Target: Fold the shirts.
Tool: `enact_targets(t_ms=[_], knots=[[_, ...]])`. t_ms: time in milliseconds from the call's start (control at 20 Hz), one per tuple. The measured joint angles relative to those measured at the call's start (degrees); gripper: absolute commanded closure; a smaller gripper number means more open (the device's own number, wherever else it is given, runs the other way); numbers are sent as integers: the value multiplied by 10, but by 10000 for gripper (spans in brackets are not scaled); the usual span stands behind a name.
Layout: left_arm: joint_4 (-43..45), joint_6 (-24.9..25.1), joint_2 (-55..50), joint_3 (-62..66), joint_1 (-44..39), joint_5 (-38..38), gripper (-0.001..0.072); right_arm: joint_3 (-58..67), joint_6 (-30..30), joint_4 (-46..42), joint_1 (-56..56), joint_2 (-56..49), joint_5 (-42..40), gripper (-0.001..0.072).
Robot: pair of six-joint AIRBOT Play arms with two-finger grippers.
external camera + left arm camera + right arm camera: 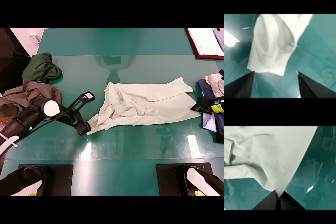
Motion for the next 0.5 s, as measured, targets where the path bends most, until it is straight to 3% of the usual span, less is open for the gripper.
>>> enact_targets(t_ms=[150,200,250,300,500], knots=[[11,-15,-21,-8,-6,39,90,0,0,1,0,0,2,698],[11,-19,-30,-9,-7,47,266,0,0,1,0,0,3,697],[11,-22,-38,-10,-9,50,548,0,0,1,0,0,4,697],[11,-24,-44,-10,-9,52,673,0,0,1,0,0,4,697],[15,-31,-53,24,-6,16,679,1,0,1,0,0,5,697]])
